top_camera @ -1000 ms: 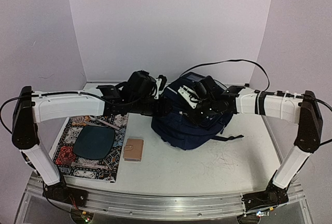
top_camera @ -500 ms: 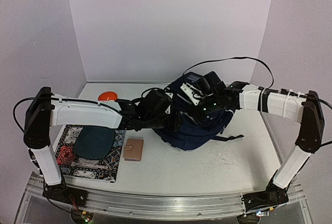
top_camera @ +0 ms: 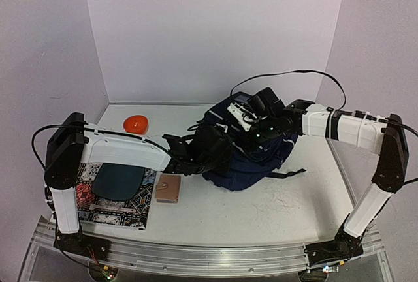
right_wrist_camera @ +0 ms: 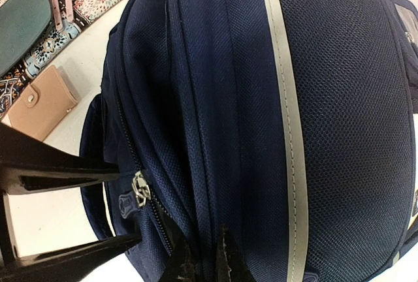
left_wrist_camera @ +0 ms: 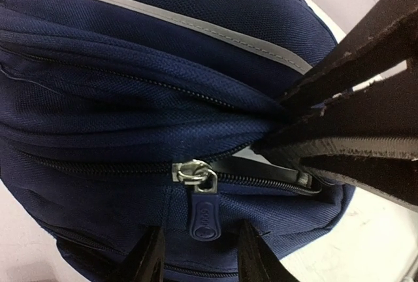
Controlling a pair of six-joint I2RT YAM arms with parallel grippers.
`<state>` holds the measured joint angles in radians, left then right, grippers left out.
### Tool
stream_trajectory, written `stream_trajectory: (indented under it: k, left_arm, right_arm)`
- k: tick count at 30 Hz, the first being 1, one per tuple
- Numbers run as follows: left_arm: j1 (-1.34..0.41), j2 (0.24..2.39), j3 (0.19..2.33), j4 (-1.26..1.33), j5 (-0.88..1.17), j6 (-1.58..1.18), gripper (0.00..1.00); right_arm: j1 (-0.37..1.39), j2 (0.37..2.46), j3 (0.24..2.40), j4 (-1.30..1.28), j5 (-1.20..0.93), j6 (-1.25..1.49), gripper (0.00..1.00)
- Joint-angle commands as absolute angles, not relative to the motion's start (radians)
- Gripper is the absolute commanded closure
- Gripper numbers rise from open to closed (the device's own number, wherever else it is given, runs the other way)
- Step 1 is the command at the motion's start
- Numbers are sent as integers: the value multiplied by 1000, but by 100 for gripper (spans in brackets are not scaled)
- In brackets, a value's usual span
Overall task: Pack the student bag
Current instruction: Unzip the second largest pocket of the student bag.
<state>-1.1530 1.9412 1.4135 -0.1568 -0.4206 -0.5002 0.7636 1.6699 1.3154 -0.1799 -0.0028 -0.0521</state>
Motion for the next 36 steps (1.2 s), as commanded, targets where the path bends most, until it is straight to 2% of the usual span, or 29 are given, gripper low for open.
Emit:
stream_trajectory:
  k: [1,2,4,10,16,25,27,32,36]
  left_arm:
    - [-1164,1955,1471,-157,-584,-477,72]
    - [-1164,1952,1471,-166,-609,-476,80]
    - [-1164,1939,1467,-175,-652,-470,88]
    - [-1163,1864,1438,-178,-691,-427,100]
    - [-1146,1803,1387,-172,-573,-454,100]
    - [-1015,1732,1286,-69,-204,-544,100]
    - [-1020,1739,1295,-69,-182,-518,97]
    - [-1057,1777,1312,-67,-205,-469,72]
    - [-1055,1813,1333,-65,-149,-435,65]
  right_arm:
    - [781,1616,1387,-167,-88,-25,100]
    - [781,1614,1386,-171,-85,-26,100]
    - [781,1610,1381,-177,-77,-31,100]
    - [781,1606,1367,-188,-66,-39,100]
    - [781,1609,1377,-198,-79,-42,100]
    - [781,1603,1371,-227,-94,-49,100]
    - [781,1600,1370,-230,-99,-47,100]
    - [781,1603,1381,-230,-108,-42,100]
    - [781,1608,1392,-230,-116,-40,100]
